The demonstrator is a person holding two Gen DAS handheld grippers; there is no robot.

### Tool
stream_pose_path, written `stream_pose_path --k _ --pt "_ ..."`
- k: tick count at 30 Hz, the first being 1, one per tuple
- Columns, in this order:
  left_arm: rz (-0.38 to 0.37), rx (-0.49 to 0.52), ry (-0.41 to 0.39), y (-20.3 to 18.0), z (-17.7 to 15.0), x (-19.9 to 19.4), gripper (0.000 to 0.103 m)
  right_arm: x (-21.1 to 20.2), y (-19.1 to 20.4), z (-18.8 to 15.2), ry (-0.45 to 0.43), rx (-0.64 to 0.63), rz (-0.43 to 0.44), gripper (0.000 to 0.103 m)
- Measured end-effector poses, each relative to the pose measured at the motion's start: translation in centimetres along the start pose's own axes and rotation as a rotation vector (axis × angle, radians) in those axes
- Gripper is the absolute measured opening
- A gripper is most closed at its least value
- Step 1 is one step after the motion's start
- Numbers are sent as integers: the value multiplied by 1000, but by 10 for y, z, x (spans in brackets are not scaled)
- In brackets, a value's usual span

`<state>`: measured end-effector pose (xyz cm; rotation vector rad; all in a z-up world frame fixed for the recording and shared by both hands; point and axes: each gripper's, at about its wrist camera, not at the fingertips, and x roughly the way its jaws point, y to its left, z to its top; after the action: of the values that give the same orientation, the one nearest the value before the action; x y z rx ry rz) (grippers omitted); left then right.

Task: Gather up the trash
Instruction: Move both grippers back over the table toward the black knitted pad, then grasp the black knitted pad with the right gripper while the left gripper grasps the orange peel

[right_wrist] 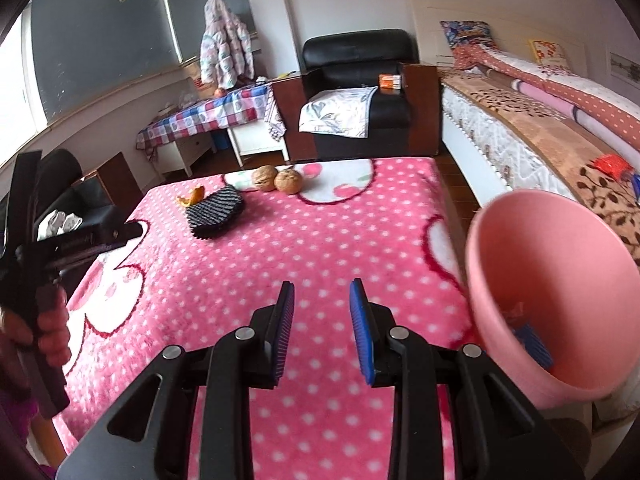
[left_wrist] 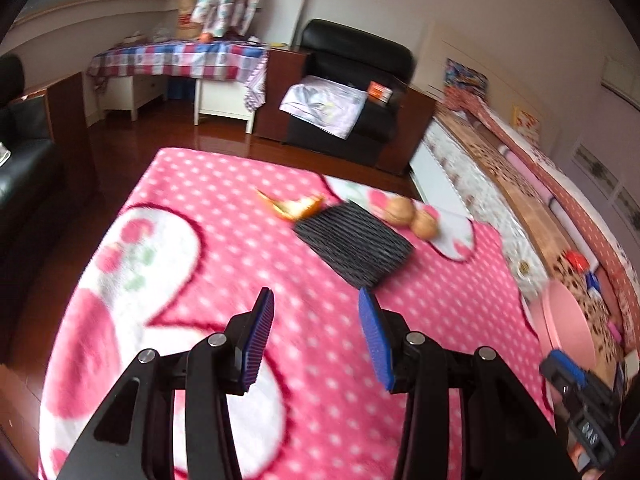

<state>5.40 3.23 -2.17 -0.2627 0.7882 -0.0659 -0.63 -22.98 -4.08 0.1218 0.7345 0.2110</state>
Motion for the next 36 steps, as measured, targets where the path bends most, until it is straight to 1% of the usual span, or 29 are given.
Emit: stream_pose_path --k 5,12,15,18,21,23,24,25,26,27,30,35,36 --pt "-3 -12 -3 12 20 16 43 21 17 6 34 -25 30 29" --pt "-23 28 9 5 47 49 43 43 29 17 74 -22 90 29" --pt "-27 77 8 -5 56 65 43 54 33 24 94 -4 127 29" --pt "-14 124 8 -13 61 81 42 62 37 31 103 6 152 29" --pt "16 172 3 -20 64 94 41 69 41 38 105 11 176 29" --pt "36 202 4 -24 64 103 37 74 44 43 108 15 192 29" --pt "43 209 3 -25 63 106 34 77 45 45 109 18 199 29" --pt "44 215 8 -25 63 111 28 81 46 48 112 22 209 29" --pt "43 215 12 -24 63 114 25 86 47 51 117 26 219 29" --pt "43 213 13 -23 64 117 17 90 48 53 123 30 231 29" --pt "25 191 9 -18 66 119 6 100 52 62 126 32 252 29" --pt "-41 105 -5 -1 64 101 4 122 57 73 145 48 264 29" --pt "-50 94 -7 1 63 97 3 128 57 75 154 62 270 32"
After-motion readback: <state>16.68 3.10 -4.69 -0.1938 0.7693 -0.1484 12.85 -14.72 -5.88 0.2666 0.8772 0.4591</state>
